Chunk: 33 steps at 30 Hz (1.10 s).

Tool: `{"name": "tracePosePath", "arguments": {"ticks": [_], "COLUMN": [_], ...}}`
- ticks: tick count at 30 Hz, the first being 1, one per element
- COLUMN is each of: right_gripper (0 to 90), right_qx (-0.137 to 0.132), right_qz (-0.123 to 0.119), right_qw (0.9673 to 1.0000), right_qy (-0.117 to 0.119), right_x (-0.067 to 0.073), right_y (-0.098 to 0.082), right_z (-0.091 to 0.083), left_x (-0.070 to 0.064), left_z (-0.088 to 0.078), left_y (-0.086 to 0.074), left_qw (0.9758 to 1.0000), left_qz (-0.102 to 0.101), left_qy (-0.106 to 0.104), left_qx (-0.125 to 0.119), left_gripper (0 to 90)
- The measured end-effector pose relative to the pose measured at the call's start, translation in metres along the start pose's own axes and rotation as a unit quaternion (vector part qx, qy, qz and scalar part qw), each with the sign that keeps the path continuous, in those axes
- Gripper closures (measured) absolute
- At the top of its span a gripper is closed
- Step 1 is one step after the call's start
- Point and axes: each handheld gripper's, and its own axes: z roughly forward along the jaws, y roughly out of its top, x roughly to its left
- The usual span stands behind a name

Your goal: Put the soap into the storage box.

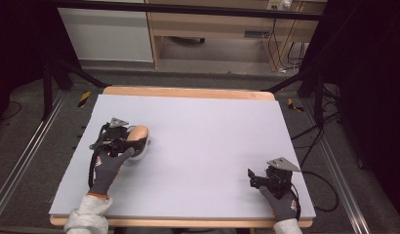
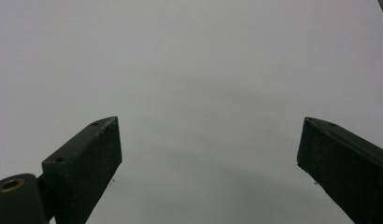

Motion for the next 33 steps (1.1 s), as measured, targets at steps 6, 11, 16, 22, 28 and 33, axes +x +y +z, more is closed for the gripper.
{"name": "tracePosePath", "arguments": {"ticks": [6,11,16,22,28,33], "right_gripper": [6.7,6.7,6.7,6.7,6.6,6.5], "right_qx": [0.001,0.001,0.002,0.002,0.002,0.003], "right_qz": [0.000,0.000,0.001,0.000,-0.001,0.000], "right_qw": [1.0000,1.0000,1.0000,1.0000,1.0000,1.0000], "right_qy": [0.000,0.001,0.001,0.001,0.000,0.001], "right_x": [0.000,0.000,0.000,0.000,0.000,0.000], "right_y": [0.000,0.000,0.000,0.000,0.000,0.000], "right_z": [0.000,0.000,0.000,0.000,0.000,0.000], "left_x": [0.002,0.004,0.005,0.007,0.007,0.009], "left_z": [0.005,0.008,0.011,0.013,0.013,0.013], "left_y": [-0.003,-0.005,-0.006,-0.008,-0.009,-0.009], "left_qw": [1.0000,0.9999,0.9999,0.9997,0.9997,0.9997], "left_qz": [-0.003,-0.004,-0.004,-0.005,-0.008,-0.009], "left_qy": [0.002,0.006,0.007,0.011,0.012,0.011], "left_qx": [0.006,0.012,0.015,0.020,0.018,0.021], "left_gripper": [31.7,31.6,31.7,31.6,31.7,31.4]}}
